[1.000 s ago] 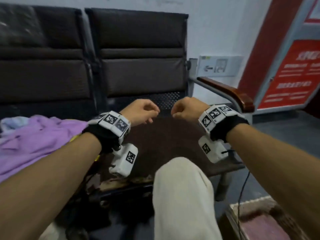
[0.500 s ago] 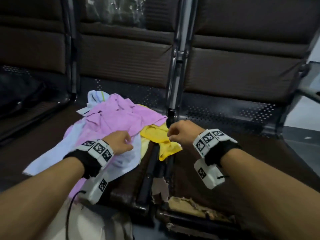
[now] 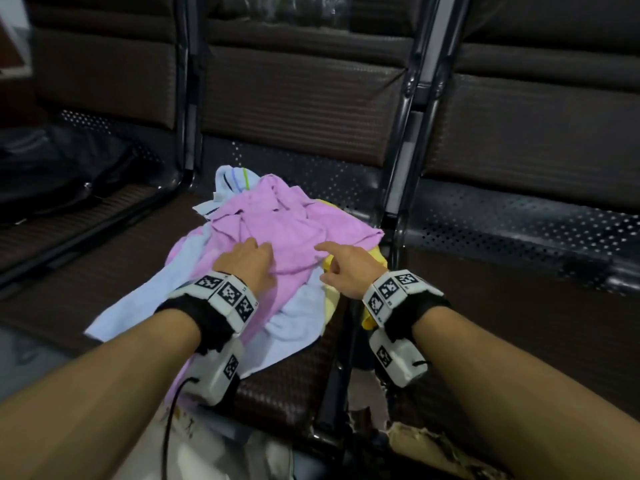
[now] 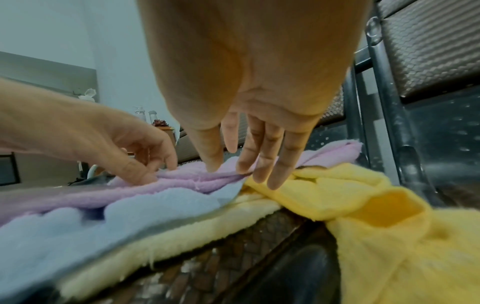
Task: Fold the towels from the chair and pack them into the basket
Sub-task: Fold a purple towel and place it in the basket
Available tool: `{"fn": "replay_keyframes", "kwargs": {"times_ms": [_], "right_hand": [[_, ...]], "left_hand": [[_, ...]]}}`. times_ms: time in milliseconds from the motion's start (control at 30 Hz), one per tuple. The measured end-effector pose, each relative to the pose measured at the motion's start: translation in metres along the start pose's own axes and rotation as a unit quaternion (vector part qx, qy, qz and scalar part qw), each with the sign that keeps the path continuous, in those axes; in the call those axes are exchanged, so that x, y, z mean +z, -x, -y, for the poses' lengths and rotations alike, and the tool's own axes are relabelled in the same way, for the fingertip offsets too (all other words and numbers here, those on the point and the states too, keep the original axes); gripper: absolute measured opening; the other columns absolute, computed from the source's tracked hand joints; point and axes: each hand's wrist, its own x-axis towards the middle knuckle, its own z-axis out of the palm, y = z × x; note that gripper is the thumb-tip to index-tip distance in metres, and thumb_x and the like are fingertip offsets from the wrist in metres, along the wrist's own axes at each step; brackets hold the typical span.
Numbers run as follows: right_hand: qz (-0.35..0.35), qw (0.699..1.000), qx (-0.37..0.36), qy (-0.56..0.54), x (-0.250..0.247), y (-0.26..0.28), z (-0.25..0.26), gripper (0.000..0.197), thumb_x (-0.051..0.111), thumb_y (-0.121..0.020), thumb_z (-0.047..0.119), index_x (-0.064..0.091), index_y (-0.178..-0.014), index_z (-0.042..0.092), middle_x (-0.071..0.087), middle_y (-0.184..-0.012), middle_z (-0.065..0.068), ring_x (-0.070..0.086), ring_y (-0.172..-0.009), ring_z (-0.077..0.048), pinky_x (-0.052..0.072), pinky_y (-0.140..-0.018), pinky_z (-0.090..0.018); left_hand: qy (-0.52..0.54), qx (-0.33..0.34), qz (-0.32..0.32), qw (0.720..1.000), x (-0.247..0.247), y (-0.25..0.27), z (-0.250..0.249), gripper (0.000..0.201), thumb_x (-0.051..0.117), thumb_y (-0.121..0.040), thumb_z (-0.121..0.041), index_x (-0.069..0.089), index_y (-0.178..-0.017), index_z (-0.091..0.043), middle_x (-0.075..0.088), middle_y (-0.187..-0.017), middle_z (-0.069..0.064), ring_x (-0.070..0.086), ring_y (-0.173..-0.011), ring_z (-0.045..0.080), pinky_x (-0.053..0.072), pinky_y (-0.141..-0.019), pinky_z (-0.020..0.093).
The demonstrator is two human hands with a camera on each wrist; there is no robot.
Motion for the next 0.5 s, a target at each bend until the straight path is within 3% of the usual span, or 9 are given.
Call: {"fn": "replay_keyframes", "kwargs": {"times_ms": [100,167,233,300,333,433,500], "right_hand": [[0.007,1.0,-0.002,0.024,0.003,-0.002,0.002,0.058,0.063,-0.086,0.021,0.042,-0.14,0.02,0.059,-0.115,-0.016,0.054,-0.111,-0.029,0.039,-0.092,-0.03],[-0.007,1.0,0.003,0.027,0.003,0.002,0.002,0.055,0.063,-0.086,0.022,0.044,-0.138,0.023,0.049,-0.118,-0.016,0.049,-0.113,-0.031,0.038,-0.098,-0.033],[-0.031,0.999,-0.008,0.028,-0.001,0.008,0.001,0.044,0.062,-0.086,0.023,0.054,-0.13,0.025,0.043,-0.119,-0.011,0.044,-0.114,-0.031,0.036,-0.103,-0.037],[-0.033,0.997,-0.033,0.055,-0.009,0.016,0.001,0.03,0.064,-0.085,0.024,0.065,-0.115,0.019,0.045,-0.126,-0.007,0.042,-0.117,-0.029,0.033,-0.104,-0.036],[-0.029,0.996,-0.047,0.064,-0.014,0.022,0.0,0.026,0.065,-0.084,0.023,0.067,-0.109,0.015,0.048,-0.128,-0.007,0.043,-0.118,-0.028,0.033,-0.104,-0.035],[-0.03,0.997,-0.065,0.011,-0.028,0.044,-0.008,0.022,0.064,-0.083,0.018,0.061,-0.1,0.006,0.062,-0.113,-0.009,0.055,-0.108,-0.027,0.04,-0.093,-0.032],[-0.06,0.997,-0.044,-0.027,-0.042,0.067,-0.016,0.015,0.062,-0.085,0.017,0.055,-0.095,0.009,0.064,-0.101,-0.009,0.058,-0.096,-0.028,0.042,-0.082,-0.032]], "left_hand": [[-0.037,0.026,0.004,0.999,-0.009,0.005,-0.008,0.021,0.047,-0.094,-0.031,0.06,-0.103,-0.018,0.051,-0.112,0.011,0.044,-0.113,0.031,0.037,-0.092,0.039],[0.07,0.093,-0.005,0.993,-0.02,0.01,-0.017,0.01,0.052,-0.093,-0.028,0.058,-0.092,-0.02,0.047,-0.099,0.005,0.045,-0.102,0.025,0.036,-0.088,0.034],[0.246,0.185,0.023,0.951,-0.031,0.018,-0.03,0.011,0.052,-0.094,-0.017,0.051,-0.083,-0.017,0.045,-0.085,0.001,0.044,-0.084,0.018,0.037,-0.077,0.027],[0.373,0.218,0.053,0.9,-0.039,0.029,-0.043,0.02,0.046,-0.094,-0.003,0.046,-0.08,-0.017,0.045,-0.073,-0.002,0.041,-0.069,0.011,0.035,-0.065,0.019],[0.397,0.216,0.048,0.891,-0.042,0.033,-0.047,0.024,0.044,-0.095,0.0,0.046,-0.08,-0.018,0.044,-0.068,-0.005,0.038,-0.062,0.006,0.033,-0.059,0.017],[0.437,0.204,-0.001,0.876,-0.051,0.041,-0.059,0.025,0.041,-0.096,-0.001,0.046,-0.083,-0.022,0.043,-0.05,-0.01,0.031,-0.046,0.001,0.029,-0.047,0.014],[0.469,0.194,-0.029,0.861,-0.057,0.047,-0.071,0.017,0.043,-0.097,-0.007,0.048,-0.087,-0.02,0.052,-0.061,0.0,0.041,-0.057,0.01,0.036,-0.056,0.021]]}}
